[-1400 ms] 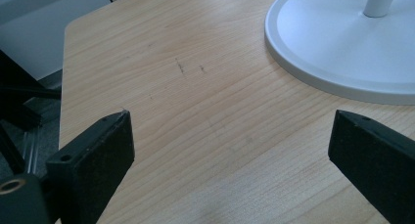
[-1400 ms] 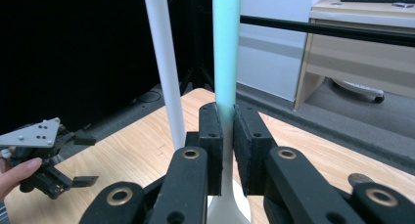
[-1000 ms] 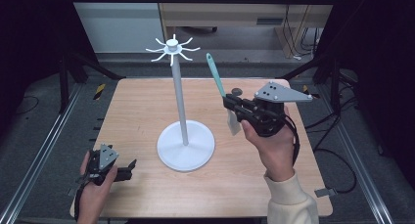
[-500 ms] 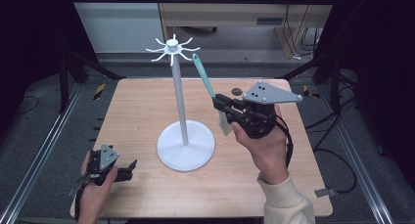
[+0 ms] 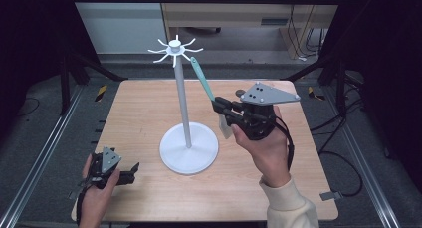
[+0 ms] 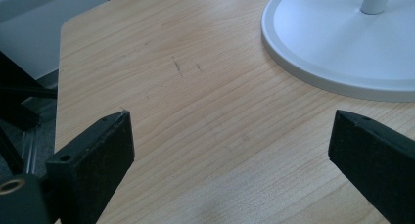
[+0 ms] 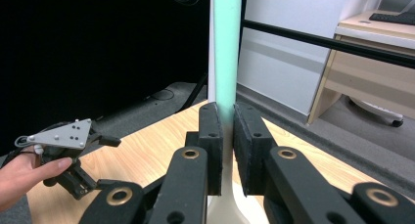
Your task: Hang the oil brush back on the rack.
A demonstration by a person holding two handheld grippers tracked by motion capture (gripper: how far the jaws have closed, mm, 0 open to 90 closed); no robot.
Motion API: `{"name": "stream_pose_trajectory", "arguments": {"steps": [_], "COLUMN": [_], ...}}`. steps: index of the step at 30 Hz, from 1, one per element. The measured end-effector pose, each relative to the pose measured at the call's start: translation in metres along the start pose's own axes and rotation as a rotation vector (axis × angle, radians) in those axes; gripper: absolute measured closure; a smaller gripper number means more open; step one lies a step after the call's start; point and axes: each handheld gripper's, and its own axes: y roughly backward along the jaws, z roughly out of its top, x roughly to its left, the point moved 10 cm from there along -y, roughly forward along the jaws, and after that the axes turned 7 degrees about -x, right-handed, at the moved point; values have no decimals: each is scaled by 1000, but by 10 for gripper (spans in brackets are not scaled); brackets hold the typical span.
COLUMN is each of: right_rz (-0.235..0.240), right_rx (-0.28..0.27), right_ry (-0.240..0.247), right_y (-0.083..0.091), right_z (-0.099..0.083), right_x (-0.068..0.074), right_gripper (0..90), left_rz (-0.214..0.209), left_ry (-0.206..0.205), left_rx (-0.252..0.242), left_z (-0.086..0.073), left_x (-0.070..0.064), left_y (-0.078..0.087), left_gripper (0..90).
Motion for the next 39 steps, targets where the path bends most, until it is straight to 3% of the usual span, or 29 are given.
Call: {"name": "stream_pose_trajectory", "arguments": {"steps": [16,39], "right_rz": [20,19], "right_rx": [18,3], "right_ry": [-21,-23], "right_y": [-25,-32], "right_z": [-7,-12], "right_x": [0,0], "right_gripper": [825,822], "left_rz": [0,-9], "left_ry": [-7,3], "left_rx": [4,3], "left_z": [-1,-1], "left_x": [-1,-2], "left_y": [-1,0], "left_gripper": [27,27]}}
